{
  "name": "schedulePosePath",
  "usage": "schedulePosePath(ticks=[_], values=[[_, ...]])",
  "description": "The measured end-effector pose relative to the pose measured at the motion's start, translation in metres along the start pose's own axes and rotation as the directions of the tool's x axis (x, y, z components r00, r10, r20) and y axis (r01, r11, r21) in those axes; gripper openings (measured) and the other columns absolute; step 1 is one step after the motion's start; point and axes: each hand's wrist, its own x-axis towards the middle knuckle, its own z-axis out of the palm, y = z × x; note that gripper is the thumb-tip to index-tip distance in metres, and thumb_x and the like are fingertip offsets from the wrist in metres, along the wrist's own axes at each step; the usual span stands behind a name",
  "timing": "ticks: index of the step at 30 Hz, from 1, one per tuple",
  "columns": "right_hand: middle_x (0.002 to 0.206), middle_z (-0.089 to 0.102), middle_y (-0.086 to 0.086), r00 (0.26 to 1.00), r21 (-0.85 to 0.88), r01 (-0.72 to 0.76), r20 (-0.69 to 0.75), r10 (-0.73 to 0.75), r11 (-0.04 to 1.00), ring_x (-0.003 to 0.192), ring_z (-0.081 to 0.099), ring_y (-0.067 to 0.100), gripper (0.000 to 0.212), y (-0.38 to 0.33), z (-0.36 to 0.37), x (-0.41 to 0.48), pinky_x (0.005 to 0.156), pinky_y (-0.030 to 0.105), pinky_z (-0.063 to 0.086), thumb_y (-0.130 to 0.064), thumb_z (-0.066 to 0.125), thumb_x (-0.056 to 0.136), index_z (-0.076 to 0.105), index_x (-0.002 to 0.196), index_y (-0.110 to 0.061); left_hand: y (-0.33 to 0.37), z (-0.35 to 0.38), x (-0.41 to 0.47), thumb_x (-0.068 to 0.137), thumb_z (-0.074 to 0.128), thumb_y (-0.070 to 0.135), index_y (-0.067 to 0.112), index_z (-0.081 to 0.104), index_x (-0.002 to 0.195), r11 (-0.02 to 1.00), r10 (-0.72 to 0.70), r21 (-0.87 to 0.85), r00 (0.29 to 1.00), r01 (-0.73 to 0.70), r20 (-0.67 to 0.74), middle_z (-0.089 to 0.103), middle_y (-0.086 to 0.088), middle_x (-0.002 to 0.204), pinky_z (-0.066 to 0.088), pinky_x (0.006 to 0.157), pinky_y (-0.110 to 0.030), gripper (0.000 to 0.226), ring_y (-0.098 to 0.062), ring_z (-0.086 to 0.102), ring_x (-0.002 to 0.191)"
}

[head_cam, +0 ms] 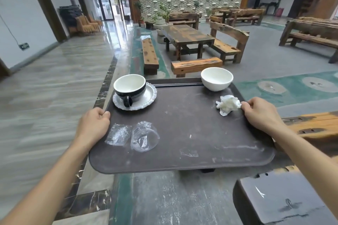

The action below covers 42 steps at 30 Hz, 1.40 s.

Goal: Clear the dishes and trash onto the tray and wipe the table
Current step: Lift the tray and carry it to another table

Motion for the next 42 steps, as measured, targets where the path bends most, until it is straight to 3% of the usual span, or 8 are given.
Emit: schedulePosePath(ticks=[4, 10, 14, 18, 23, 30, 36, 42], values=[[0.081, 0.066, 0.019, 1.0, -0.004, 0.029, 0.005, -0.029, 1.0, 0.086, 0.057, 0.039, 0.039, -0.021, 0.021, 0.038, 0.07, 0.037, 0.035, -0.03, 0.049, 0.099, 0.063, 0.081, 0.001, -0.005, 0.012, 0.034, 0.094, 0.054, 0.027, 0.013, 0.063, 0.081, 0.999, -0.032, -0.002, 0.999, 0.032, -0.009, 0.063, 0.0, 0.072, 0.038, 0.069, -0.036, 0.021, -0.032, 0.057, 0.081], [0.075, 0.062, 0.011, 0.998, -0.003, 0.045, 0.034, -0.044, 0.999, 0.082, 0.054, 0.036, 0.037, -0.034, 0.055, 0.113, 0.068, 0.036, 0.034, -0.035, 0.048, 0.098, 0.057, 0.072, -0.009, -0.003, 0.044, 0.093, 0.094, 0.054, 0.027, 0.014, 0.063, 0.081, 0.998, -0.059, -0.002, 0.998, 0.059, -0.023, 0.064, -0.001, 0.072, 0.036, 0.069, -0.035, 0.021, -0.029, 0.056, 0.08], [0.074, 0.062, 0.011, 0.998, -0.013, 0.058, 0.03, -0.058, 0.998, 0.084, 0.056, 0.038, 0.037, -0.044, 0.074, 0.17, 0.072, 0.041, 0.043, -0.039, 0.047, 0.096, 0.054, 0.069, -0.014, 0.005, 0.069, 0.136, 0.093, 0.054, 0.027, 0.014, 0.063, 0.081, 0.997, -0.079, -0.005, 0.995, 0.079, -0.052, 0.064, -0.001, 0.07, 0.036, 0.069, -0.035, 0.02, -0.031, 0.057, 0.08], [0.076, 0.064, 0.017, 0.993, 0.011, 0.104, 0.05, -0.104, 0.995, 0.082, 0.055, 0.04, 0.041, -0.058, 0.091, 0.231, 0.068, 0.039, 0.038, -0.032, 0.046, 0.099, 0.06, 0.079, 0.001, 0.019, 0.09, 0.182, 0.093, 0.053, 0.027, 0.014, 0.063, 0.081, 0.994, -0.113, -0.013, 0.991, 0.113, -0.069, 0.064, -0.003, 0.07, 0.037, 0.068, -0.036, 0.02, -0.033, 0.057, 0.079], [0.064, 0.059, 0.014, 0.988, -0.002, 0.139, 0.072, -0.138, 0.99, 0.073, 0.053, 0.04, 0.045, -0.074, 0.11, 0.297, 0.062, 0.04, 0.037, -0.032, 0.045, 0.098, 0.051, 0.065, -0.003, 0.031, 0.11, 0.235, 0.093, 0.052, 0.029, 0.015, 0.063, 0.083, 0.989, -0.145, -0.004, 0.986, 0.145, -0.088, 0.063, -0.003, 0.072, 0.036, 0.067, -0.036, 0.021, -0.031, 0.056, 0.079], [0.069, 0.061, 0.014, 0.985, 0.001, 0.148, 0.086, -0.147, 0.989, 0.075, 0.052, 0.039, 0.043, -0.1, 0.142, 0.368, 0.067, 0.038, 0.036, -0.029, 0.046, 0.099, 0.057, 0.07, 0.001, 0.029, 0.137, 0.31, 0.094, 0.052, 0.028, 0.019, 0.059, 0.075, 0.989, -0.145, -0.015, 0.987, 0.144, -0.069, 0.06, 0.0, 0.067, 0.036, 0.067, -0.035, 0.022, -0.03, 0.057, 0.077], [0.065, 0.06, 0.016, 0.987, -0.004, 0.139, 0.079, -0.138, 0.99, 0.063, 0.05, 0.027, 0.046, -0.138, 0.181, 0.425, 0.064, 0.038, 0.034, -0.027, 0.046, 0.099, 0.056, 0.065, 0.003, 0.014, 0.156, 0.395, 0.095, 0.053, 0.027, 0.017, 0.057, 0.073, 0.993, -0.12, -0.005, 0.991, 0.12, -0.067, 0.059, 0.0, 0.064, 0.035, 0.067, -0.035, 0.024, -0.031, 0.056, 0.076], [0.072, 0.06, 0.01, 0.991, -0.012, 0.119, 0.069, -0.117, 0.993, 0.077, 0.052, 0.035, 0.04, -0.192, 0.226, 0.489, 0.07, 0.037, 0.036, -0.03, 0.046, 0.1, 0.059, 0.069, -0.008, -0.011, 0.169, 0.498, 0.094, 0.052, 0.029, 0.015, 0.061, 0.079, 0.995, -0.102, -0.023, 0.993, 0.101, -0.055, 0.061, 0.0, 0.068, 0.037, 0.069, -0.035, 0.022, -0.029, 0.057, 0.079]])
